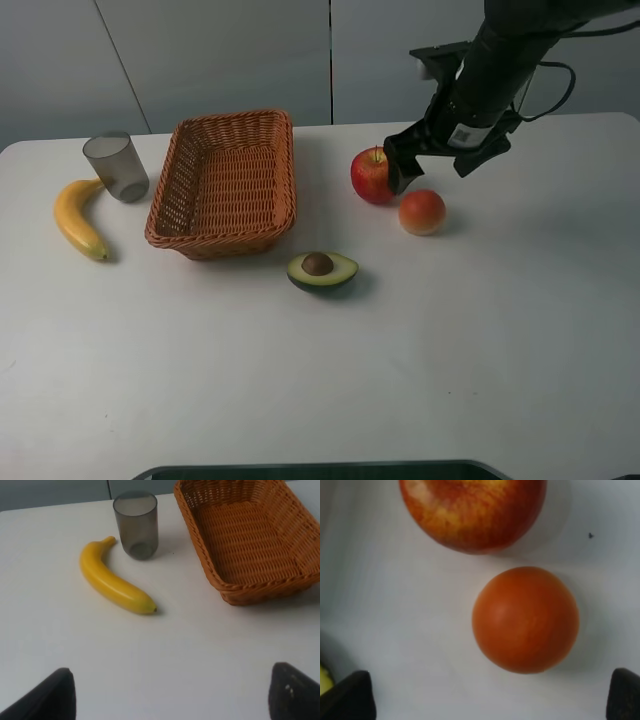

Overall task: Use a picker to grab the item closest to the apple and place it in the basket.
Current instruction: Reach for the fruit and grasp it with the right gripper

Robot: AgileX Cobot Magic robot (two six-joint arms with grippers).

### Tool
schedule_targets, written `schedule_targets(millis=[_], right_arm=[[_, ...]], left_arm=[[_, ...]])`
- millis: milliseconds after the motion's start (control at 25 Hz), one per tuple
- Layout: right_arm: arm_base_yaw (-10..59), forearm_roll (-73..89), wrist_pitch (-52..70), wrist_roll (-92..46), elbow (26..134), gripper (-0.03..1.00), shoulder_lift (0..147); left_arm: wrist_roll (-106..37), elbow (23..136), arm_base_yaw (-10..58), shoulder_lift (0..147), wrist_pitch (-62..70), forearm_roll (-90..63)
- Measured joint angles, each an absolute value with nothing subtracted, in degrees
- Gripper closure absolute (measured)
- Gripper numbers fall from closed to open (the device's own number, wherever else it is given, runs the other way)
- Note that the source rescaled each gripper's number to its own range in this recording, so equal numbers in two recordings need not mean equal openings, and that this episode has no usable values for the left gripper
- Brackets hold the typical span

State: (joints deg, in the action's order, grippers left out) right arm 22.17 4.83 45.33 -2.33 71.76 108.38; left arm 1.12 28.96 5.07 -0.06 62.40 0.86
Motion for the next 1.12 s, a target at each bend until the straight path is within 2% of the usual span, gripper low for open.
schedule_targets(millis=[1120], right_arm=[[22.17,-1.41,35.46,2.22,72.27,-0.03,120.11]], left_arm=[[1.12,28.96,5.07,-0.06,62.40,0.86]])
